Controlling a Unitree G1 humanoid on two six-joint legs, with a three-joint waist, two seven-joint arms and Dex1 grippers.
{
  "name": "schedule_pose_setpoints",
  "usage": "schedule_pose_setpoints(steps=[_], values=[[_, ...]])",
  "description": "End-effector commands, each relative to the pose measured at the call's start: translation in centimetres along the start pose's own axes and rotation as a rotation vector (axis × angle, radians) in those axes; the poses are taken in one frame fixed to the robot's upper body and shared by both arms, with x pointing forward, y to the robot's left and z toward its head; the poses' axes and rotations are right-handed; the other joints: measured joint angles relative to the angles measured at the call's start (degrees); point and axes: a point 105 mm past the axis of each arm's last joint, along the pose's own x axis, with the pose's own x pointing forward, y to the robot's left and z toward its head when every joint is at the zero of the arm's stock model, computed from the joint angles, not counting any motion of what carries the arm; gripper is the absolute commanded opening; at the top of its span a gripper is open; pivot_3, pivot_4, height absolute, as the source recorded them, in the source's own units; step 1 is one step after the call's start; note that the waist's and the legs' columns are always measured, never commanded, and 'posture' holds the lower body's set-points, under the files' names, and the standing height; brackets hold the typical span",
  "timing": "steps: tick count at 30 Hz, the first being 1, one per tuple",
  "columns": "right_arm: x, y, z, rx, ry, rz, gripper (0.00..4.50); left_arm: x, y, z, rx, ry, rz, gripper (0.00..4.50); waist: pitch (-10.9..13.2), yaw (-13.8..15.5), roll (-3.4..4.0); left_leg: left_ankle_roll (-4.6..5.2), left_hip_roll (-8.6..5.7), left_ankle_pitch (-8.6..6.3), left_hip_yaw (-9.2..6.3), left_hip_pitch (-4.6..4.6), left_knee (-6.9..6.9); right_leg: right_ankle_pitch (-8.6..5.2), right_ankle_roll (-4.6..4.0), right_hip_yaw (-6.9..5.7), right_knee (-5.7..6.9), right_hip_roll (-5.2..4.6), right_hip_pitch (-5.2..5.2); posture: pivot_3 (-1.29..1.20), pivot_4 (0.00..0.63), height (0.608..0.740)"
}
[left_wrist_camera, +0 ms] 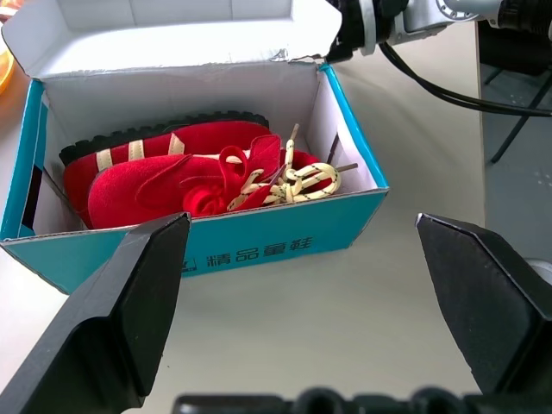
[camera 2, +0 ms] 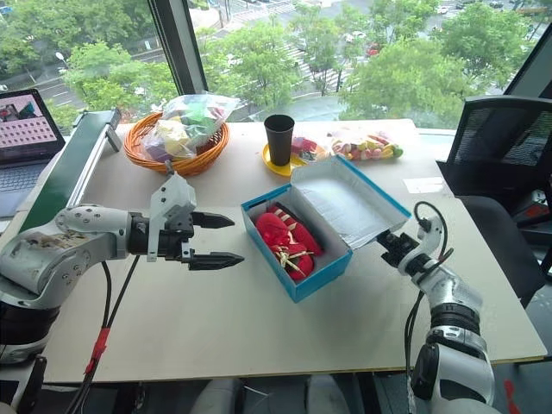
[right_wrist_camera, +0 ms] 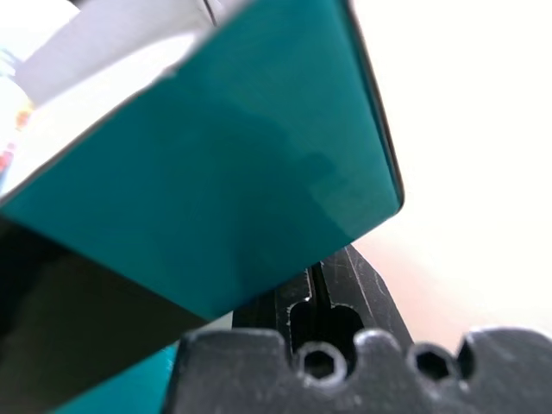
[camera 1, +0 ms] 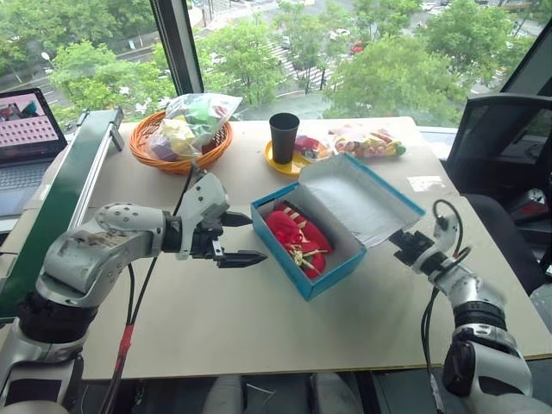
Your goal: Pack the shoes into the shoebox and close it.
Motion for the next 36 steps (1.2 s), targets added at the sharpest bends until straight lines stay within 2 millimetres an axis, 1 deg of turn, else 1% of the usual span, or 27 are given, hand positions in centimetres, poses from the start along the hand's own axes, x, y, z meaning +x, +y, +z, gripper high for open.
schedule_pose_setpoints(steps=[1,3,4,6,7,8,10,11,13,15,16,19,24,26,28,30,32,33,36], values=[[-0.6,7.1,5.1,-0.065,-0.087,0.34,0.02,-1.0,-0.1,1.2,0.039,-0.019,0.013,4.5,0.0,-0.1,0.04,0.01,0.0,-0.01,0.0,0.0,0.01,0.0,0.0,0.01,0.01,0.0,0.0,0.0,0.15,0.738],[-1.5,9.9,6.3,-0.097,-0.067,0.458,0.02,-1.5,0.0,0.8,0.046,0.012,0.021,4.5,0.0,0.0,0.08,0.01,0.0,-0.01,0.0,0.0,0.02,-0.01,0.01,0.01,0.02,0.0,-0.01,0.0,0.15,0.738],[-1.8,10.7,6.5,-0.122,-0.043,0.483,0.02,-1.9,0.1,0.4,0.049,0.033,0.023,4.5,0.1,0.0,0.09,0.01,0.0,0.0,0.0,0.01,0.03,-0.01,0.01,0.01,0.03,0.01,-0.01,0.0,0.15,0.738],[-2.4,12.3,7.3,-0.193,0.023,0.529,0.02,-3.2,0.4,-0.6,0.046,0.089,0.038,4.5,0.1,0.0,0.09,0.02,0.02,-0.01,0.0,0.05,0.02,-0.01,0.02,0.01,0.02,0.03,0.01,0.0,0.15,0.738],[-2.6,13.0,7.3,-0.208,0.057,0.553,0.02,-3.7,0.7,-0.8,0.043,0.099,0.051,4.5,0.1,0.1,0.09,0.03,0.01,-0.02,0.0,0.05,0.0,-0.02,0.02,0.03,0.0,0.04,0.0,0.0,0.15,0.738],[-2.6,13.9,6.4,-0.251,0.143,0.583,0.02,-4.1,0.9,-0.8,0.039,0.102,0.066,4.5,0.1,0.1,0.09,0.03,0.02,-0.02,0.0,0.05,0.0,-0.02,0.02,0.02,0.0,0.04,0.0,0.0,0.15,0.738],[-2.3,14.6,3.5,-0.328,0.32,0.611,0.02,-4.3,1.0,-1.0,0.033,0.098,0.074,4.5,0.1,0.2,0.09,0.03,0.03,-0.02,0.0,0.04,0.02,-0.03,0.03,0.03,-0.01,0.05,0.01,0.0,0.15,0.738],[-2.1,14.8,2.5,-0.349,0.375,0.623,0.02,-4.3,0.9,-1.4,0.027,0.102,0.072,4.5,0.0,0.1,0.06,0.04,0.05,-0.03,0.0,0.05,0.02,-0.03,0.03,0.03,-0.01,0.06,0.01,0.0,0.15,0.738],[-1.2,15.1,1.2,-0.392,0.442,0.638,0.02,-4.3,0.8,-2.3,0.03,0.131,0.077,4.5,0.0,-0.1,0.06,0.06,0.11,-0.03,0.0,0.05,0.05,-0.04,0.04,0.06,-0.03,0.13,0.02,0.0,0.15,0.738],[-0.3,15.6,0.6,-0.429,0.477,0.664,0.02,-4.3,1.0,-2.4,0.028,0.127,0.098,4.5,0.1,0.0,0.07,0.06,0.1,-0.04,0.02,0.04,0.04,-0.03,0.03,0.1,-0.01,0.13,-0.01,0.0,0.15,0.738],[0.5,15.8,0.5,-0.444,0.479,0.664,0.02,-4.2,1.0,-2.3,0.022,0.111,0.107,4.5,0.1,0.1,0.06,0.06,0.11,-0.04,0.01,-0.02,0.05,-0.03,0.02,0.1,0.0,0.14,-0.08,0.0,0.15,0.738],[2.1,16.5,-0.1,-0.477,0.512,0.696,0.02,-3.9,0.6,-2.3,0.01,0.09,0.114,4.5,0.1,0.2,0.06,0.06,0.11,-0.04,0.01,-0.11,0.1,-0.02,0.02,0.1,0.0,0.14,-0.13,0.0,0.15,0.738],[5.3,17.0,-1.7,-0.556,0.578,0.738,0.02,-3.5,0.1,-2.7,-0.013,0.071,0.139,4.5,0.1,0.1,0.05,0.08,0.12,-0.05,-0.01,-0.13,0.1,-0.02,0.01,0.08,-0.02,0.15,-0.12,0.0,0.15,0.738],[6.7,17.0,-3.4,-0.566,0.634,0.743,0.02,-3.5,0.0,-2.8,-0.025,0.06,0.155,4.5,0.1,0.1,0.05,0.08,0.12,-0.05,-0.01,-0.12,0.1,-0.01,0.0,0.09,0.01,0.16,-0.13,0.0,0.15,0.738],[7.5,16.7,-4.8,-0.599,0.677,0.748,0.02,-3.4,-0.1,-2.9,-0.03,0.055,0.164,4.5,0.1,0.1,0.05,0.08,0.13,-0.05,-0.01,-0.1,0.11,-0.01,-0.01,0.1,0.03,0.18,-0.13,0.0,0.15,0.738],[9.0,15.7,-7.1,-0.618,0.727,0.699,0.02,-3.3,-0.2,-2.9,-0.034,0.043,0.18,4.5,0.1,0.1,0.05,0.08,0.16,-0.05,-0.02,-0.1,0.11,-0.01,-0.01,0.1,0.04,0.21,-0.15,0.0,0.15,0.738],[10.0,14.6,-9.0,-0.646,0.782,0.651,0.02,-3.1,-0.4,-2.8,-0.038,0.025,0.188,4.5,0.1,0.1,0.05,0.08,0.15,-0.05,-0.02,-0.07,0.11,0.0,-0.02,0.11,0.04,0.21,-0.13,0.0,0.15,0.738],[10.1,14.1,-9.5,-0.656,0.804,0.634,0.02,-3.1,-0.5,-2.7,-0.04,0.018,0.19,4.5,0.1,0.1,0.05,0.08,0.16,-0.05,-0.02,-0.07,0.11,0.0,-0.02,0.1,0.04,0.21,-0.14,0.0,0.15,0.738],[9.4,11.5,-11.4,-0.753,0.915,0.599,0.02,-3.1,-0.8,-2.7,-0.043,0.004,0.212,4.5,0.1,0.1,-0.01,0.08,0.16,-0.05,-0.02,0.04,0.1,0.01,-0.03,0.11,0.07,0.21,-0.05,0.0,0.15,0.738]])
